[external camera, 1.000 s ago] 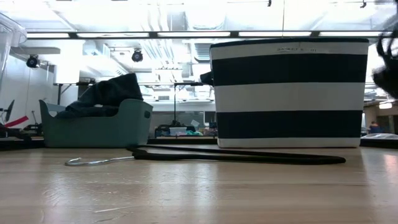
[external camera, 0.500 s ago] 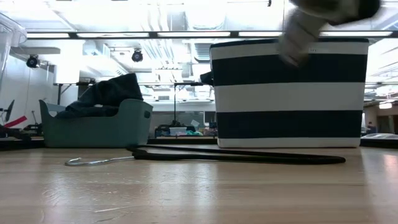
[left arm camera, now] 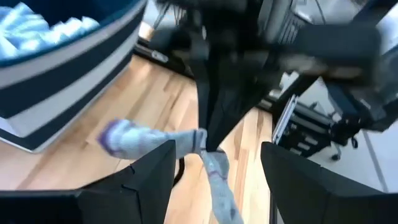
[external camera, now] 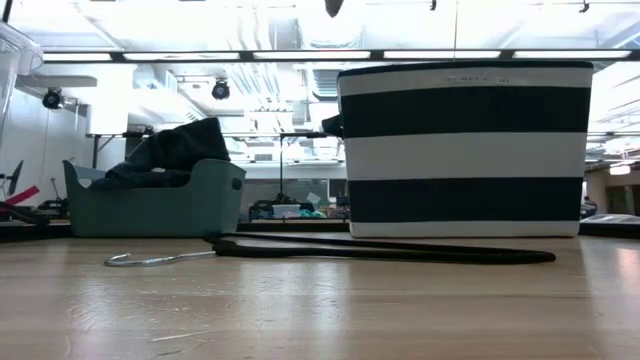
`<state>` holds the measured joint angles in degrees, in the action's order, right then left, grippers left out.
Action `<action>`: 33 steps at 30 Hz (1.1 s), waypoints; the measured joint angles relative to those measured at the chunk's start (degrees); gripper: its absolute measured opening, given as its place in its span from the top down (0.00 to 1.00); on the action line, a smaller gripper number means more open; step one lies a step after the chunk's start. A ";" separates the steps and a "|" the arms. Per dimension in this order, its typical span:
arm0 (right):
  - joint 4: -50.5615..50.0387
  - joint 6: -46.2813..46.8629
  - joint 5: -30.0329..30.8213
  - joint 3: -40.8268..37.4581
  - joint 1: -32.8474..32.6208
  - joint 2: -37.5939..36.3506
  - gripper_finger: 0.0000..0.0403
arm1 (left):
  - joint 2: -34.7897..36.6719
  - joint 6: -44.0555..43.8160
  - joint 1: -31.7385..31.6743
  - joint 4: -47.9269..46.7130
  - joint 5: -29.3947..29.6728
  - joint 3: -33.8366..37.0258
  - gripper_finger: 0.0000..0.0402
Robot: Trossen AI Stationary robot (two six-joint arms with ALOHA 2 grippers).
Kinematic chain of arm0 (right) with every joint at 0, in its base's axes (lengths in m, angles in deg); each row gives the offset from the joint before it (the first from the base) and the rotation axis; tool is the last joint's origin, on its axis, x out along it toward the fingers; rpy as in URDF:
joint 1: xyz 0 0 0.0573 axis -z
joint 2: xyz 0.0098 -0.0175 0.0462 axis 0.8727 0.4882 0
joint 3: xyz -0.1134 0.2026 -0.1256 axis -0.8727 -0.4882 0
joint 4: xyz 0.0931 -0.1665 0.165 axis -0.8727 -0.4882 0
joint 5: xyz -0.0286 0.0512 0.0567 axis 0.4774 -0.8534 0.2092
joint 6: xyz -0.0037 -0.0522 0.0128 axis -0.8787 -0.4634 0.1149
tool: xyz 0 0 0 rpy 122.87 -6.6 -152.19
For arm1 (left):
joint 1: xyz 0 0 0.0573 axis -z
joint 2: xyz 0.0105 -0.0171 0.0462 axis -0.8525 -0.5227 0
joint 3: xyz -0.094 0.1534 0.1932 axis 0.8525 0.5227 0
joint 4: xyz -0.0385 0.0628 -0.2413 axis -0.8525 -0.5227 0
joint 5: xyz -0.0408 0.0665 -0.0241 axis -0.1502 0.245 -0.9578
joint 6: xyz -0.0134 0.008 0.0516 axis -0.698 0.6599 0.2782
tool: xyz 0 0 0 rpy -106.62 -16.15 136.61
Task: Pick & Place Cloths
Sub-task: Put the gray sock into the transparent bin
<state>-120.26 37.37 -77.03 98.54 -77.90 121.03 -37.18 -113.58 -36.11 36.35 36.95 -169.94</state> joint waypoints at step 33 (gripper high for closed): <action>-5.96 -9.47 -7.62 16.02 0.25 6.83 0.96 | -1.89 5.90 0.05 -5.28 -13.78 -0.88 0.97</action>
<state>-126.22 27.90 -84.65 114.57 -77.65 127.86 -39.07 -107.68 -36.06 31.08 23.17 -170.82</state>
